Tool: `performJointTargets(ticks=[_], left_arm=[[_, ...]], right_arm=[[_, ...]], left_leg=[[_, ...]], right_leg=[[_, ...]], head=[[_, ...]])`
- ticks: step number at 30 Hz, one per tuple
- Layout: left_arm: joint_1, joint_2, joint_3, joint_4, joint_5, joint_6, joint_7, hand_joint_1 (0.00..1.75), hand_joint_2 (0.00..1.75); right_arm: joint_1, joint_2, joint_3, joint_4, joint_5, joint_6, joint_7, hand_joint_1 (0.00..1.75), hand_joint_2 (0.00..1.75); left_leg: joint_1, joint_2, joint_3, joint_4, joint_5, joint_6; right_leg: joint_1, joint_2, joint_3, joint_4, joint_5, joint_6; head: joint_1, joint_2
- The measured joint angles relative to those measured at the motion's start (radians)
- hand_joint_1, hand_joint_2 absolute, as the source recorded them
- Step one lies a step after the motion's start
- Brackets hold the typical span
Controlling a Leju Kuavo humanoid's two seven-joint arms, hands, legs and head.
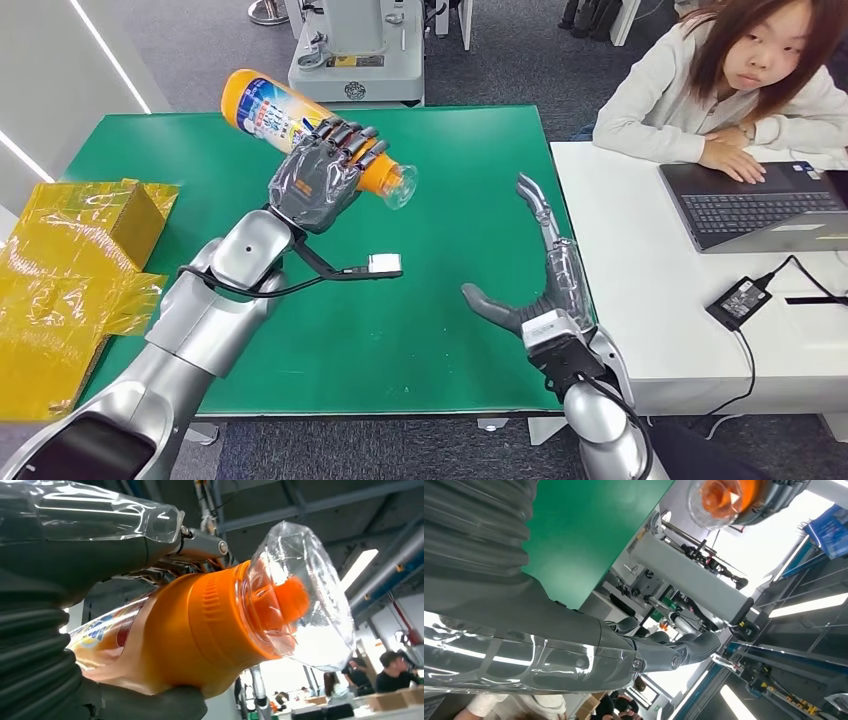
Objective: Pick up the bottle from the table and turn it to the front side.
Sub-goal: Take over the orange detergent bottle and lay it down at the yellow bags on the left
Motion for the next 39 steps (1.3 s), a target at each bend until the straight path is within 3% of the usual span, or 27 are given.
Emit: performJointTargets(ticks=[6,10,19,32,39], left_arm=[[-0.042,0.041,-0.07,0.081,-0.019,-0.031,0.107,1.75,1.75],[-0.044,0.084,-0.08,0.1,-0.019,-0.046,0.135,1.75,1.75],[0.01,0.22,-0.081,0.093,-0.019,-0.043,0.228,1.75,1.75],[0.051,0.374,-0.073,0.066,-0.022,-0.041,0.274,1.75,1.75],[0.062,0.405,-0.072,0.061,-0.022,-0.039,0.281,1.75,1.75]], right_arm=[[0.054,-0.017,0.0,-0.022,0.0,-0.029,-0.01,0.0,1.75],[0.095,-0.028,-0.003,-0.035,-0.009,-0.031,-0.024,0.0,1.75],[0.132,-0.046,-0.014,-0.036,-0.036,-0.023,-0.04,0.0,1.75],[0.189,-0.055,-0.06,-0.031,-0.039,-0.033,-0.049,0.0,1.75],[0.208,-0.058,-0.071,-0.032,-0.039,-0.033,-0.049,0.0,1.75]], left_leg=[[0.0,0.0,0.0,0.0,0.0,0.0],[0.0,0.001,0.0,-0.001,0.0,0.0],[0.0,0.002,0.0,-0.001,0.0,0.0],[0.0,0.002,0.0,-0.001,0.0,0.0],[0.0,0.002,0.0,-0.001,0.0,0.0]], right_leg=[[0.0,0.0,0.0,0.0,0.0,0.0],[0.0,0.001,-0.001,0.0,0.0,0.0],[0.0,0.002,-0.001,0.001,0.0,0.0],[0.0,0.001,-0.001,0.0,-0.001,0.0],[0.0,0.001,-0.001,0.001,-0.001,-0.001]], head=[[0.0,0.0],[0.0,0.0],[0.0,0.0],[0.0,0.0],[0.0,0.0]])
